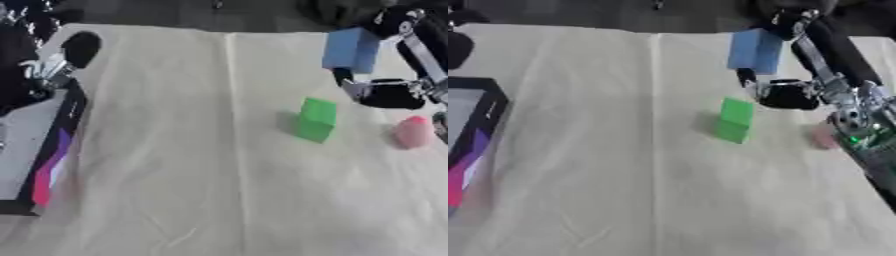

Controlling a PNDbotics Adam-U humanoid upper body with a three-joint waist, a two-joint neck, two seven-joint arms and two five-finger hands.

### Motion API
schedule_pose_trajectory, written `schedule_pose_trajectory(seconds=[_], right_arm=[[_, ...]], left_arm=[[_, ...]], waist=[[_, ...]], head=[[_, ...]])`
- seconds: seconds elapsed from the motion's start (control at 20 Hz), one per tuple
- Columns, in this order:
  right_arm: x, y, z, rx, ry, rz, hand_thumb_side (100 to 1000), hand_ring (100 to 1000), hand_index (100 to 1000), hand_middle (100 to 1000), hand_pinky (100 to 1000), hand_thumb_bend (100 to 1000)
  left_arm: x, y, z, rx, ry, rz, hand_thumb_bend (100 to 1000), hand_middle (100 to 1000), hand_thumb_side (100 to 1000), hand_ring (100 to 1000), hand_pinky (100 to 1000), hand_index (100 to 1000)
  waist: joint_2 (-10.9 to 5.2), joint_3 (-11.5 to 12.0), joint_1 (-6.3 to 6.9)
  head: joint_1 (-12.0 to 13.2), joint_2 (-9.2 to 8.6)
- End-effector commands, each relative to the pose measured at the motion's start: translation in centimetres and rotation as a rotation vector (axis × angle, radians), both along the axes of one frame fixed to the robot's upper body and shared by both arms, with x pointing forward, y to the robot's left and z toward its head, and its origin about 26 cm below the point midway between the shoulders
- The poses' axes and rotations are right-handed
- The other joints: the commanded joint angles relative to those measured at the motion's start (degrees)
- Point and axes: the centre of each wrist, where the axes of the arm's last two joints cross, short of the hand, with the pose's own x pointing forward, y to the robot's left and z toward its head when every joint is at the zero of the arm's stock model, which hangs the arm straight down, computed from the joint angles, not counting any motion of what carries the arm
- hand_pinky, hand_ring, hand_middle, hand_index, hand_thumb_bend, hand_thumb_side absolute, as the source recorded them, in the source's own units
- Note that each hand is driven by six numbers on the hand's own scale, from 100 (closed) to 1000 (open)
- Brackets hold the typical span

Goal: Pick up the objects with one hand, pass them to the other hand, and then place them into the box on the other side of the table.

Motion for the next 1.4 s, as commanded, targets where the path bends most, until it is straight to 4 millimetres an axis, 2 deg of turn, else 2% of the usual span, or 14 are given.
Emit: schedule_pose_trajectory(seconds=[0.05, 0.2, 0.6, 0.65, 0.75, 0.9, 1.0, 1.05, 1.15, 1.4], right_arm=[[-0.1, 0.4, 1.7, 0.023, -0.057, 0.097, 100, 548, 477, 494, 721, 100], [0.0, 2.0, 1.9, -0.009, -0.15, 0.081, 100, 556, 475, 488, 736, 100], [0.0, 2.8, 1.3, -0.03, -0.185, 0.058, 100, 556, 475, 488, 736, 100], [0.0, 2.9, 1.3, -0.029, -0.186, 0.059, 100, 583, 471, 472, 785, 100], [0.0, 3.9, 1.7, -0.016, -0.233, 0.094, 100, 590, 468, 465, 801, 109], [-0.1, 5.1, 3.0, -0.02, -0.342, 0.14, 100, 595, 465, 460, 814, 123], [-0.1, 5.2, 3.1, -0.037, -0.382, 0.149, 100, 595, 465, 460, 815, 124], [-0.1, 5.4, 3.0, -0.044, -0.394, 0.157, 100, 597, 465, 460, 821, 123], [-0.1, 5.7, 2.8, -0.064, -0.413, 0.176, 100, 601, 466, 461, 825, 122], [-0.1, 6.5, 2.6, -0.139, -0.431, 0.186, 100, 605, 470, 463, 834, 118]], left_arm=[[0.2, -1.5, 0.0, 0.064, 0.043, -0.034, 464, 908, 549, 1000, 920, 838], [0.0, -3.1, 0.1, 0.094, 0.127, -0.092, 473, 910, 551, 1000, 923, 839], [-0.3, -3.4, 0.5, 0.103, 0.146, -0.106, 473, 910, 551, 1000, 923, 839], [-0.3, -3.5, 0.5, 0.103, 0.146, -0.108, 470, 911, 549, 1000, 920, 835], [-0.4, -4.9, 0.5, 0.124, 0.164, -0.149, 508, 912, 542, 1000, 920, 837], [-0.6, -7.6, 0.1, 0.154, 0.197, -0.185, 547, 911, 548, 1000, 918, 841], [-1.0, -8.3, 0.2, 0.161, 0.2, -0.171, 549, 911, 549, 1000, 918, 841], [-1.4, -8.7, 0.4, 0.168, 0.193, -0.177, 597, 905, 539, 1000, 916, 842], [-1.9, -9.4, 0.6, 0.186, 0.189, -0.188, 612, 905, 521, 1000, 919, 839], [-2.4, -10.9, 0.9, 0.227, 0.218, -0.214, 616, 908, 525, 1000, 920, 839]], waist=[[-1.53, -0.11, 0.11], [-1.56, -0.07, 0.17], [-1.55, -0.02, 0.17], [-1.6, 0.01, 0.18], [-1.82, 0.2, 0.2], [-1.51, 0.11, 0.16], [-1.41, 0.08, 0.17], [-1.33, 0.12, 0.18], [-1.21, 0.22, 0.18], [-1.06, 0.57, 0.11]], head=[[0.31, 0.14], [0.43, -0.01], [0.42, -0.03], [0.79, -0.04], [3.8, -0.24], [5.57, -1.02], [5.87, -1.2], [6.02, -1.19], [6.17, -1.11], [5.88, -1.13]])
